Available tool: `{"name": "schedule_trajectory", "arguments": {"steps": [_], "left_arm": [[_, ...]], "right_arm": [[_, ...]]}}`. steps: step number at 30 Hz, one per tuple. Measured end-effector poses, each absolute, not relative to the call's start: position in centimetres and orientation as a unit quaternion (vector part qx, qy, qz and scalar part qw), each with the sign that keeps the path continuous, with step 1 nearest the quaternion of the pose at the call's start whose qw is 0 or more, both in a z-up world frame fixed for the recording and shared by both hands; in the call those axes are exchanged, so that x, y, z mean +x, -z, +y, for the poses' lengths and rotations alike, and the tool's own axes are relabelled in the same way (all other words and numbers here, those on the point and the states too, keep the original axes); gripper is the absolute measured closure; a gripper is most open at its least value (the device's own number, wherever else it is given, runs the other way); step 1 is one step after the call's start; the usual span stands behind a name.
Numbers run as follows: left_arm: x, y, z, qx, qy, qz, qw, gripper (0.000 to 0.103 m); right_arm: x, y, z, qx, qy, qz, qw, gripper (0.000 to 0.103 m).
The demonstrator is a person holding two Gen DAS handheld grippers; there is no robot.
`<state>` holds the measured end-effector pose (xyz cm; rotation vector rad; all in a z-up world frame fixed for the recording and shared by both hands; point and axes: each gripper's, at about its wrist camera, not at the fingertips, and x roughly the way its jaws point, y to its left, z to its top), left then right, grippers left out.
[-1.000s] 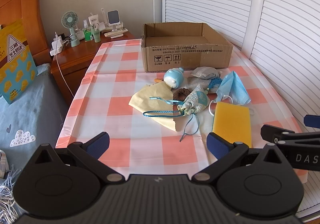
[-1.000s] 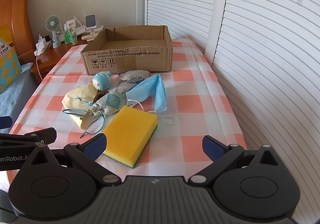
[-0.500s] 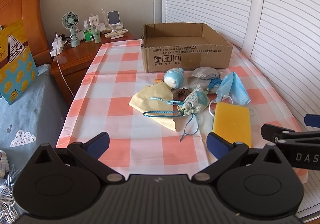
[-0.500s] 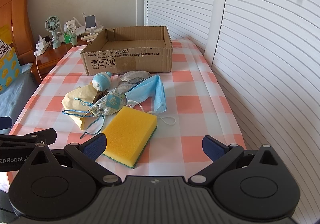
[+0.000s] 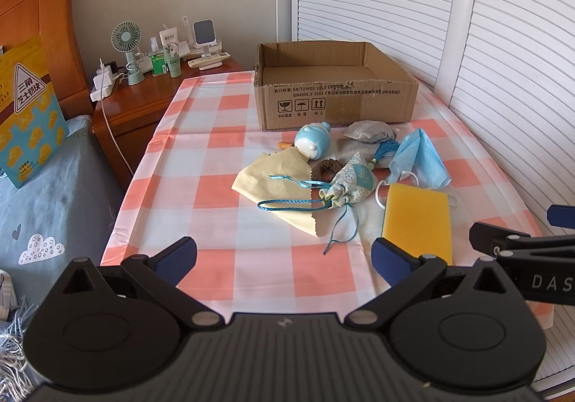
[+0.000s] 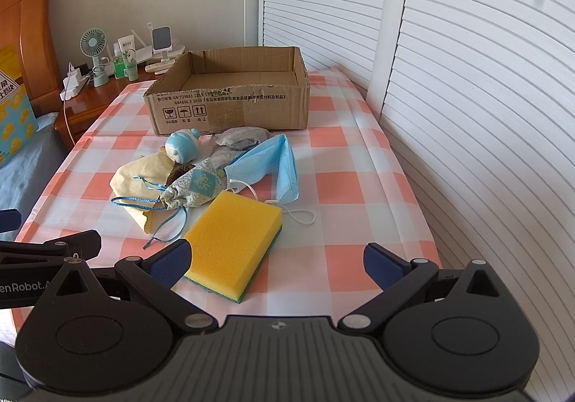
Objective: Organize soft objects
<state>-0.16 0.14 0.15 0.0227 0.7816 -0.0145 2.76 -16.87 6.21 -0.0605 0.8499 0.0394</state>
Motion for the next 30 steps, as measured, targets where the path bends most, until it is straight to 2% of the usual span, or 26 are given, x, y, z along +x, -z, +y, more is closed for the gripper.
{"name": "schedule_trajectory", "arguments": {"steps": [30], "left_arm": [[0.31,0.04,0.23,0.015,0.016,0.381,0.924,0.001]], "right_arm": [[3.65,-5.95,-16.5,-0.039,-0.019,0.417,0.908,0.0]]}}
